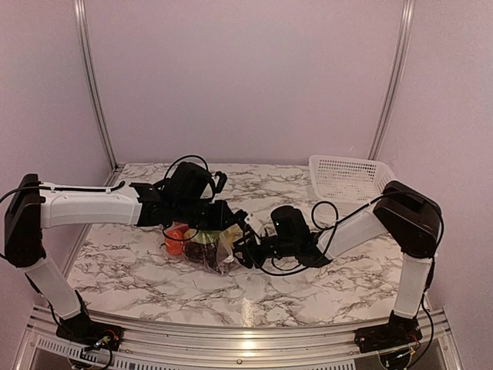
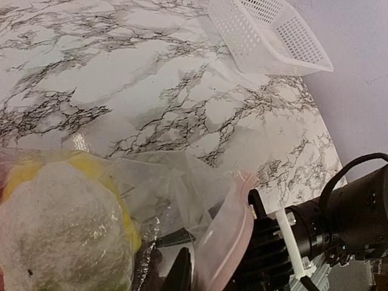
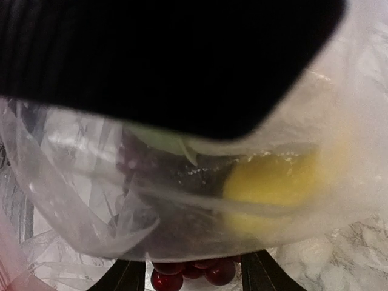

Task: Open the zip-top bag and remove the fake food

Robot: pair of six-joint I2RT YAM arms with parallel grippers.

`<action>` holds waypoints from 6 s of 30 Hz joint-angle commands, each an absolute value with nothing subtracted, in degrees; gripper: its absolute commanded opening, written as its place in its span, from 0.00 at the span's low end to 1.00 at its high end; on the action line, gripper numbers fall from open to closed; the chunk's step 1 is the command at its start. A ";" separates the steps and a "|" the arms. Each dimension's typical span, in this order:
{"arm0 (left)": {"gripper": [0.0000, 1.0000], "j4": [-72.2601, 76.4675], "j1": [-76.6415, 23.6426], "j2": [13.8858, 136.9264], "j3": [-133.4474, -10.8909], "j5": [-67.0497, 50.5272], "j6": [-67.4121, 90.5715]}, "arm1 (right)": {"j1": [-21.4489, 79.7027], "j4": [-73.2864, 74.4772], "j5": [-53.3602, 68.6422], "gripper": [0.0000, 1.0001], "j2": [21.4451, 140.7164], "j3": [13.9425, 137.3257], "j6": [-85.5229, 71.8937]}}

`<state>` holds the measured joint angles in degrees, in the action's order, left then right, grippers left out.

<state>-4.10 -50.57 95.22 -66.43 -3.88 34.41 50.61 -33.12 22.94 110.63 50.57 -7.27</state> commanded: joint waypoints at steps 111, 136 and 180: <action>0.00 -9.75 -47.69 80.61 -68.47 -7.81 26.22 | 51.89 -1.09 9.22 0.00 96.73 84.37 -5.99; 0.00 -14.11 -45.18 81.61 -70.62 0.54 27.71 | 51.08 -14.30 14.37 0.00 91.55 92.13 -8.74; 0.00 -20.50 -39.29 79.07 -74.97 3.38 23.29 | 10.46 -11.72 10.12 0.00 80.65 61.32 -4.53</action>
<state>-20.86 -39.64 80.64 -75.92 3.99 23.55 10.90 -7.86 9.98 78.54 61.54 -6.81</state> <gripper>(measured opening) 0.007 0.009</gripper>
